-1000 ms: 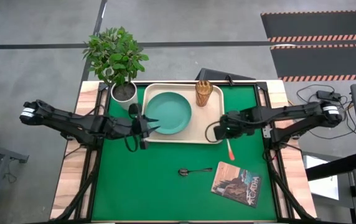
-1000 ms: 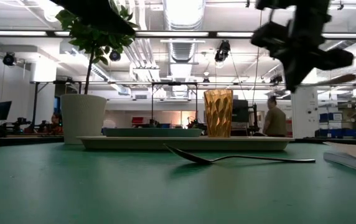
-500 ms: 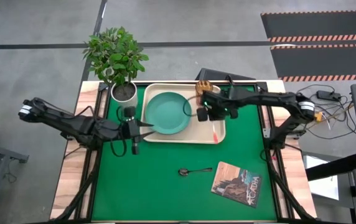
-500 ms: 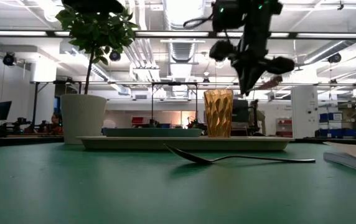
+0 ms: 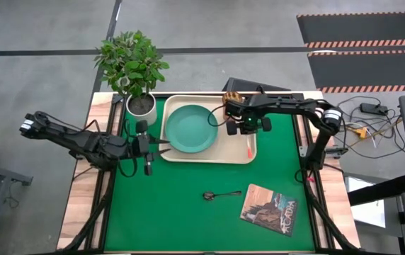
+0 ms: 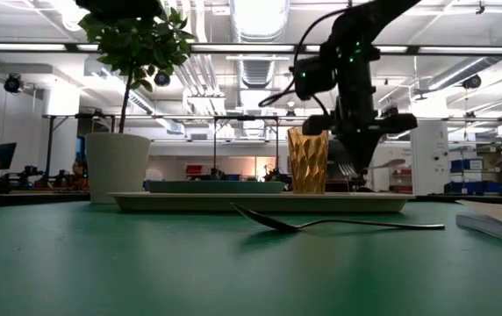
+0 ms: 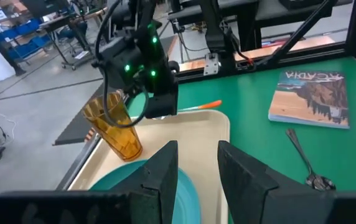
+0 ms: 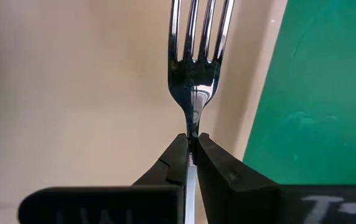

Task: Pick and place plate/cup/fork/spoon on tray
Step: Put the orange fork below the brown glass on the white tray

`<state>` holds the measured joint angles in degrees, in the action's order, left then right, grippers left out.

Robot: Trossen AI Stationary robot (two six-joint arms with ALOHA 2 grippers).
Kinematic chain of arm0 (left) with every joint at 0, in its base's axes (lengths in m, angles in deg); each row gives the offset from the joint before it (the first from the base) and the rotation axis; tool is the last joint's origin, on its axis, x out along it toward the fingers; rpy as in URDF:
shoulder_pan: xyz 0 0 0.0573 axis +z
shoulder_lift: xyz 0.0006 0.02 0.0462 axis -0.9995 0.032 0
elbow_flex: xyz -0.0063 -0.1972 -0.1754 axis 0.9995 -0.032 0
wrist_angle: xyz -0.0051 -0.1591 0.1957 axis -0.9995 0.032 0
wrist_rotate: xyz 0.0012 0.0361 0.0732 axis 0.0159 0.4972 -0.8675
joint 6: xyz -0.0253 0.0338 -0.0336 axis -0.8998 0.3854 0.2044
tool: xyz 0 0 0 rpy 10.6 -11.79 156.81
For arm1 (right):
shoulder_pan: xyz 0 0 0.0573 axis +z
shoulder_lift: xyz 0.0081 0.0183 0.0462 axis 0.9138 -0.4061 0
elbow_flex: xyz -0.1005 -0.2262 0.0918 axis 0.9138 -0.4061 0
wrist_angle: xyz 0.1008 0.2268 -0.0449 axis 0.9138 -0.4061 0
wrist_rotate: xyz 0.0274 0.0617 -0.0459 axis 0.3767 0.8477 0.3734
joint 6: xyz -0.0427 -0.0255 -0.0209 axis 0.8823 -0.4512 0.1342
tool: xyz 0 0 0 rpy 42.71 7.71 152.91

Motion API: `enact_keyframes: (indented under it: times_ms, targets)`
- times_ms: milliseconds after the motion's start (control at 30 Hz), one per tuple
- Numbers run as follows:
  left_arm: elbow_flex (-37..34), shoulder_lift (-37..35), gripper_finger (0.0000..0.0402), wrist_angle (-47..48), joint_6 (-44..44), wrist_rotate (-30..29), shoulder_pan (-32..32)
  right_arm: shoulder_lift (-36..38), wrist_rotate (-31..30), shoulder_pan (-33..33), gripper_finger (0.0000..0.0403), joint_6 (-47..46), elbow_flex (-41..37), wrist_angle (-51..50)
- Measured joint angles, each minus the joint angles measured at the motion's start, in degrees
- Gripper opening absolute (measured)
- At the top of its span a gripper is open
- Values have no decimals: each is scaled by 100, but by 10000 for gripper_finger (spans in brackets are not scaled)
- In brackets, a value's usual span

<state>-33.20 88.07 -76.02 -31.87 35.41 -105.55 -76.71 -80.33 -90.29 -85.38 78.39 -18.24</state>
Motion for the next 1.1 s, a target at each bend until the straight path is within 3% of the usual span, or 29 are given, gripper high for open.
enact_keyframes:
  times_ms: [467,1100]
  targets:
    - [-2,93,96,1,3,-2,0,-250,-118,-15,13,178,-43,465]
    - [-2,80,96,1,4,-6,0,-248,-305,9,13,27,-863,1349]
